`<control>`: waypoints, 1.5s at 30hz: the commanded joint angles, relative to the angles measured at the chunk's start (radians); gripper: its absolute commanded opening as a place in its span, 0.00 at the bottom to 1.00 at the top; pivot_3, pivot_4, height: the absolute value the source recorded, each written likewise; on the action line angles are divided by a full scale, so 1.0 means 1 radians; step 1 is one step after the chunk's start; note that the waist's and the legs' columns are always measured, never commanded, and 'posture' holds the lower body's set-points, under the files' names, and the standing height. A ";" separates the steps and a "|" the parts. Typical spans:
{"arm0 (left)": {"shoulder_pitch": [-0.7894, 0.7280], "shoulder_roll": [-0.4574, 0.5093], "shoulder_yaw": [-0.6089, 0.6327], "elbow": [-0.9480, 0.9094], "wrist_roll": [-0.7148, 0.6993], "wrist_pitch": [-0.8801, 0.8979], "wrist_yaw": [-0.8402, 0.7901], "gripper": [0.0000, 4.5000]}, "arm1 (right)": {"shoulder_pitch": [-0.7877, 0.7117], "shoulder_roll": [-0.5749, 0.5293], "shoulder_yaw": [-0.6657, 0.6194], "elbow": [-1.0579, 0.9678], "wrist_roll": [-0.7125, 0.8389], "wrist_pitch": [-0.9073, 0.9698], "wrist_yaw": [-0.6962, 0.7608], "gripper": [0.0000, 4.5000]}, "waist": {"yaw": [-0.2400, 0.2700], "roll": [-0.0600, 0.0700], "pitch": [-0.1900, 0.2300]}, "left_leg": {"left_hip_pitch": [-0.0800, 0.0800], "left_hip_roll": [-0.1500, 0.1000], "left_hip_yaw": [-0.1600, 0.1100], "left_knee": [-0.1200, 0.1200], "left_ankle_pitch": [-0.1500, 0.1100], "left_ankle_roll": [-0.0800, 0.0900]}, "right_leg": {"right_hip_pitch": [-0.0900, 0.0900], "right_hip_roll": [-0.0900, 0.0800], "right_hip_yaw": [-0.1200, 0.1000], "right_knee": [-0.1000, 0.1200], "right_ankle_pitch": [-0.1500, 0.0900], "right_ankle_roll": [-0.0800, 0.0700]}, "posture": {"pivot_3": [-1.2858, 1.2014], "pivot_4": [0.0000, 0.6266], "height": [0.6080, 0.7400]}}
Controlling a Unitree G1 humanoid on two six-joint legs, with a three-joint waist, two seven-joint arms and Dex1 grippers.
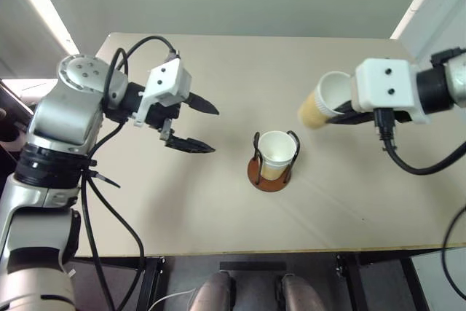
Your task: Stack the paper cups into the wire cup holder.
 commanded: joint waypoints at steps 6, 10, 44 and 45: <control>-0.020 -0.004 0.017 -0.023 0.000 -0.005 0.003 1.00 | -0.063 0.098 0.098 0.024 -0.085 -0.054 0.059 0.01 | 0.001 0.000 0.000 | -0.001 0.000 -0.001 0.000 0.000 0.000 | 0.000 0.000 -0.001 -0.001 0.000 -0.001 | 0.52 0.24 1.00; -0.019 -0.005 0.016 -0.025 0.004 -0.008 0.004 1.00 | -0.057 0.127 0.118 0.031 -0.111 -0.076 0.077 0.01 | 0.000 0.000 0.000 | -0.001 0.000 -0.001 0.000 0.000 0.000 | 0.000 0.000 -0.001 -0.001 -0.001 -0.001 | 0.52 0.24 1.00; -0.052 -0.022 0.015 -0.012 0.003 -0.017 -0.008 1.00 | -0.045 0.210 0.182 0.021 -0.234 -0.126 0.149 0.37 | 0.000 0.000 0.000 | -0.001 0.000 -0.001 -0.001 0.000 0.000 | 0.000 0.000 -0.001 -0.001 -0.001 -0.002 | 0.52 0.24 1.00; -0.055 -0.023 0.017 -0.011 0.002 -0.015 -0.006 1.00 | -0.045 0.209 0.185 0.024 -0.238 -0.130 0.155 0.43 | 0.000 0.000 0.000 | -0.001 0.000 -0.001 -0.001 0.000 0.000 | 0.000 0.000 -0.001 -0.001 -0.001 -0.002 | 0.52 0.24 1.00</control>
